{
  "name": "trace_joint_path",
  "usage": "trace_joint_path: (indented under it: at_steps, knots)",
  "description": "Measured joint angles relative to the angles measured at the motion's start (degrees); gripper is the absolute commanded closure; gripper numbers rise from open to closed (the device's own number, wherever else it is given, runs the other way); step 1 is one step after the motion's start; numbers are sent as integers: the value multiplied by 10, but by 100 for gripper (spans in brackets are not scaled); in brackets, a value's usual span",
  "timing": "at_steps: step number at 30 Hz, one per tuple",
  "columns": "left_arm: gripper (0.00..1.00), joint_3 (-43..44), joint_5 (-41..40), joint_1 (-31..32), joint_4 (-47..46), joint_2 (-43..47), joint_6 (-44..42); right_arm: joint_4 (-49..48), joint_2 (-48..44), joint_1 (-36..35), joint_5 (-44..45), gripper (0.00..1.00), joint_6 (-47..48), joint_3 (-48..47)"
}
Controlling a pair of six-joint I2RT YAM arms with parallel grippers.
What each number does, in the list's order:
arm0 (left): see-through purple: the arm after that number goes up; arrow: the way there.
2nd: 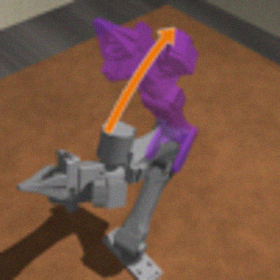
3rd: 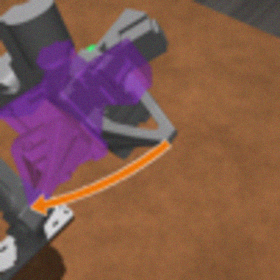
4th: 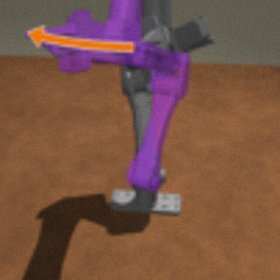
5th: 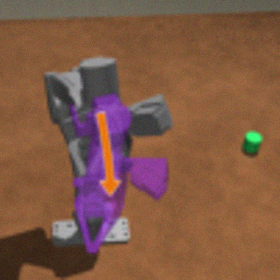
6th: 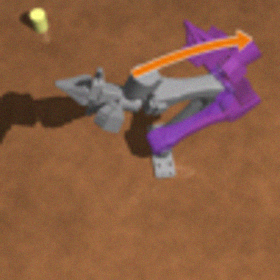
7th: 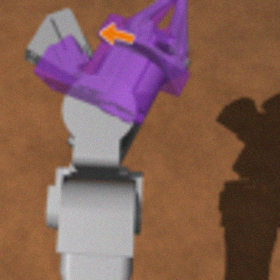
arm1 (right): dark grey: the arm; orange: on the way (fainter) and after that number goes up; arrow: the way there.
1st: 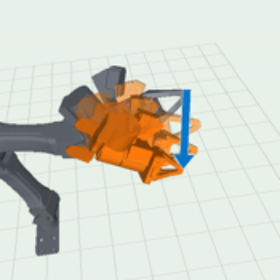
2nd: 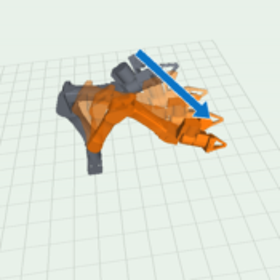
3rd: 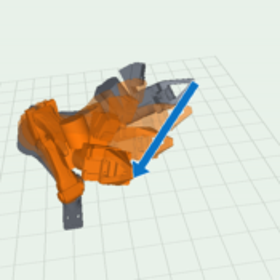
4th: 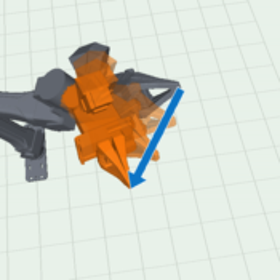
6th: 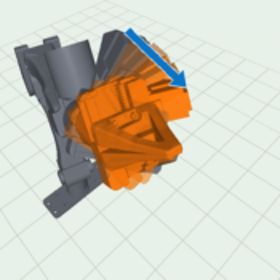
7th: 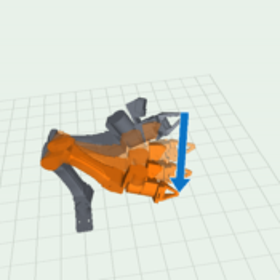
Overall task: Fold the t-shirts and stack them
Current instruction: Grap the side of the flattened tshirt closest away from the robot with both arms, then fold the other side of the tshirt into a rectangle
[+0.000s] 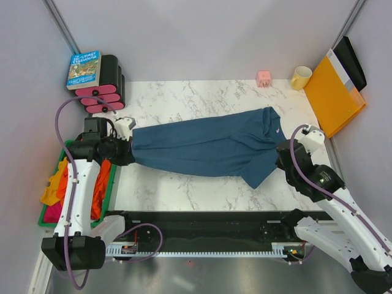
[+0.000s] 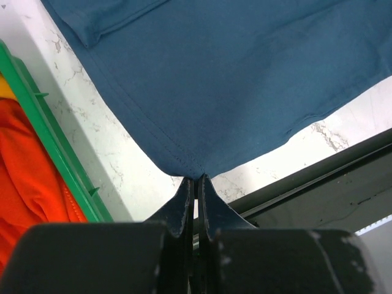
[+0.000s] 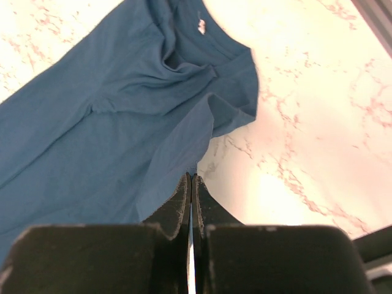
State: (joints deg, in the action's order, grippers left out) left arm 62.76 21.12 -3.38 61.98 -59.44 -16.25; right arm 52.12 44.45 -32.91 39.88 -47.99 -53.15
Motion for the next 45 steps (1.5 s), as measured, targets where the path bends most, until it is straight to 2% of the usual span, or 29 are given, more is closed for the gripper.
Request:
trace_joint_path:
  at_steps: [7, 19, 27, 31, 38, 45]
  knots:
    - [98, -12, -25, 0, 8, 5, -33, 65, -17, 0, -4, 100, -19, -3]
    - [98, -134, -108, 0, -26, 5, -78, 146, -69, -2, -46, 100, -68, -3]
    - [98, -149, -135, 0, -44, 5, -90, 181, -74, -2, -50, 100, -74, -19]
    - [98, -148, -136, 0, -63, -11, -89, 149, -21, -2, -29, 100, -44, -51]
    - [98, -136, -137, 0, -117, -91, -69, 13, 152, 4, 12, 100, 18, -80]
    - [98, -100, -153, 0, -191, -195, -38, -109, 300, 59, 9, 100, 73, -103]
